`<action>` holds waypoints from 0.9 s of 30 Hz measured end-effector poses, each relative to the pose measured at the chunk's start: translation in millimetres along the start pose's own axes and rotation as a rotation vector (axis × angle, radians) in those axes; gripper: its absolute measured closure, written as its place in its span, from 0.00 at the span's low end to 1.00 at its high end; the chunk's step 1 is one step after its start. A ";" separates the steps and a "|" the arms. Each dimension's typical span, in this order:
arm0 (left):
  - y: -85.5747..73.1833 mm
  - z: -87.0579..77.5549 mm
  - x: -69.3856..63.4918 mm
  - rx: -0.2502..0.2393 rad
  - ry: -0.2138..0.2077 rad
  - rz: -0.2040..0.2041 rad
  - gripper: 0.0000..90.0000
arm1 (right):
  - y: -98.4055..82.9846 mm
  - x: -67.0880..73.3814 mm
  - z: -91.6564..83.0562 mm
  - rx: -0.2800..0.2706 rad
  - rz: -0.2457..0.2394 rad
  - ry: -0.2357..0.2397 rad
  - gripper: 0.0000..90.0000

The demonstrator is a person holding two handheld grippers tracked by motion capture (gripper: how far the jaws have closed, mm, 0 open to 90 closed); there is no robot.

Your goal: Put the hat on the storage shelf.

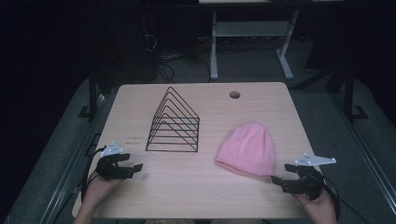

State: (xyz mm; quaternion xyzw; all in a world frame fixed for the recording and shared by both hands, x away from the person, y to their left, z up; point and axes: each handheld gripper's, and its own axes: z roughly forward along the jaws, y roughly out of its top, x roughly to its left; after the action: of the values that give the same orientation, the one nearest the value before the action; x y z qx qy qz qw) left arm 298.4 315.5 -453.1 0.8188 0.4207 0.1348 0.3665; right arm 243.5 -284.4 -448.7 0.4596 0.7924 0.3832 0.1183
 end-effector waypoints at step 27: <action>0.9 4.4 -1.6 0.003 -0.005 0.012 0.27 | 58.4 -19.3 7.2 -0.008 0.016 0.059 0.21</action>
State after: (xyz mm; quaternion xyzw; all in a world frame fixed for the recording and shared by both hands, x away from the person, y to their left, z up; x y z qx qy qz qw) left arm 300.2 311.8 -455.4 0.8223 0.4150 0.1345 0.3655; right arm 295.2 -280.1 -415.0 0.4539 0.7902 0.4009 0.0936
